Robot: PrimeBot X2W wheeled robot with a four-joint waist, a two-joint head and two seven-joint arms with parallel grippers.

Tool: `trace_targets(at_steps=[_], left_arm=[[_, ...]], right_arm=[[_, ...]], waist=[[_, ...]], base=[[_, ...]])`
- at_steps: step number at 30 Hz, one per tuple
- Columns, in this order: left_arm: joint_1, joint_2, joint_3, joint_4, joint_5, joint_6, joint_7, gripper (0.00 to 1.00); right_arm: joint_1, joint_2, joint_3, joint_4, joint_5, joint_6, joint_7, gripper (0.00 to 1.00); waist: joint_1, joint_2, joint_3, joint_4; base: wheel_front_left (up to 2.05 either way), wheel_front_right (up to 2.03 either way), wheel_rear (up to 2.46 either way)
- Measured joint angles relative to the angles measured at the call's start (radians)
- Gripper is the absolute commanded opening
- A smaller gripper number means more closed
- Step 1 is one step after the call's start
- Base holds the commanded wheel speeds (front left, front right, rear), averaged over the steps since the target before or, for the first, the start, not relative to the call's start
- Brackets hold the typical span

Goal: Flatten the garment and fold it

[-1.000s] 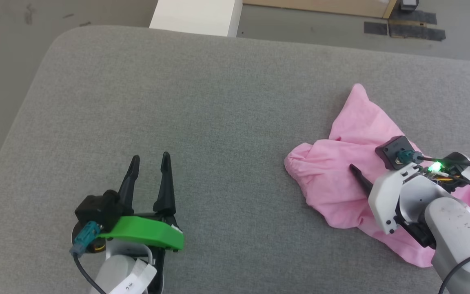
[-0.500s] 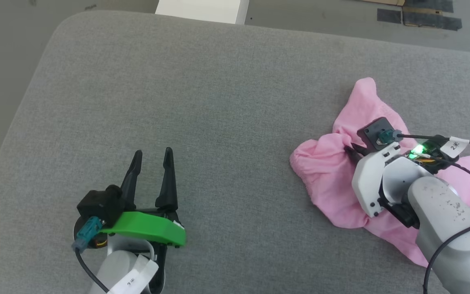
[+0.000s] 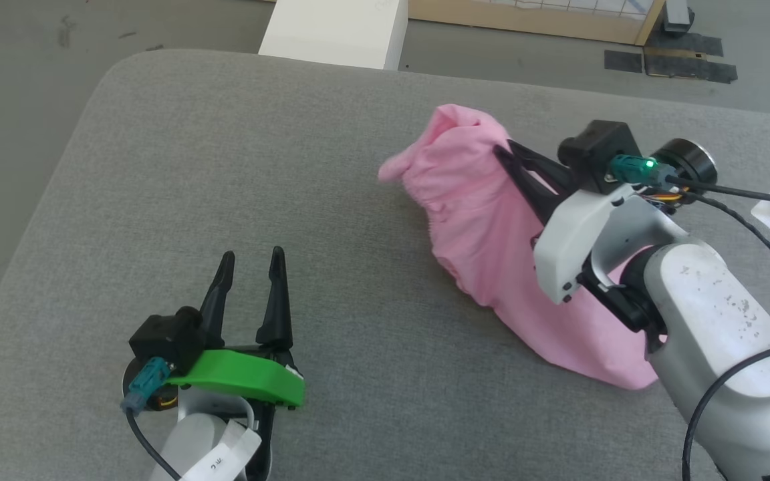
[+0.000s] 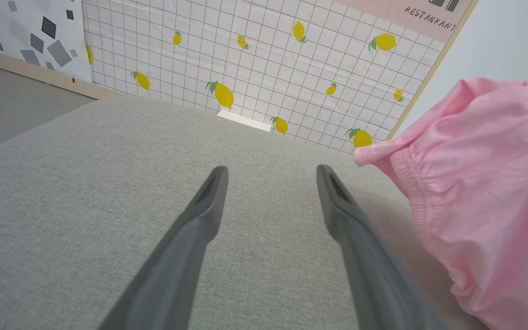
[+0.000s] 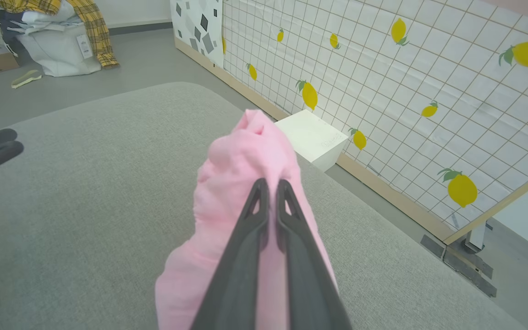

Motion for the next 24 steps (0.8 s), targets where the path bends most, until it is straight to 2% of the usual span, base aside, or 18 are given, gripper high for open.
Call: trace_targets(at_steps=[4,7,11,15,17,18,19,24], left_arm=[[0.001,0.000,0.001,0.001,0.000,0.000,0.000,1.00],[0.002,0.000,0.000,0.002,0.000,0.000,0.000,1.00],[0.001,0.000,-0.007,0.000,0.000,0.000,0.000,1.00],[-0.006,0.000,-0.021,0.000,0.000,0.000,0.000,1.00],[-0.013,0.000,-0.024,0.001,0.000,0.000,0.000,1.00],[-0.018,0.000,-0.026,0.001,-0.001,-0.001,0.000,1.00],[-0.024,0.000,-0.029,0.002,-0.002,-0.001,0.000,1.00],[-0.036,0.000,-0.043,0.011,-0.010,-0.001,0.000,1.00]], right_arm=[[0.006,0.013,0.006,-0.062,0.024,0.000,0.039,0.00],[0.018,0.017,-0.036,-0.050,0.035,0.000,0.058,0.00],[0.013,0.002,-0.136,0.079,-0.034,0.000,0.082,0.00],[-0.034,0.004,-0.217,0.257,-0.162,0.000,0.085,0.00],[-0.064,0.018,-0.289,0.339,-0.226,0.000,0.085,0.00],[-0.079,0.024,-0.322,0.378,-0.260,0.000,0.082,0.15],[-0.092,0.030,-0.351,0.413,-0.293,0.000,0.077,1.00],[-0.113,0.085,-0.455,0.505,-0.373,0.000,0.023,1.00]], waist=[[0.0000,0.0000,-0.004,0.010],[0.0000,0.0000,-0.001,0.017],[0.0000,0.0000,0.017,0.024],[0.0000,0.0000,0.043,0.033],[0.0000,0.0000,0.056,0.039],[0.0000,0.0000,0.063,0.042],[0.0000,0.0000,0.069,0.046],[0.0000,0.0000,0.078,0.061]], base=[[0.00,0.00,0.00],[0.00,0.00,0.00],[0.00,0.00,0.00],[0.00,0.00,0.00],[0.00,0.00,0.00],[0.00,0.00,0.00],[0.00,0.00,0.00],[0.00,0.00,0.00]])
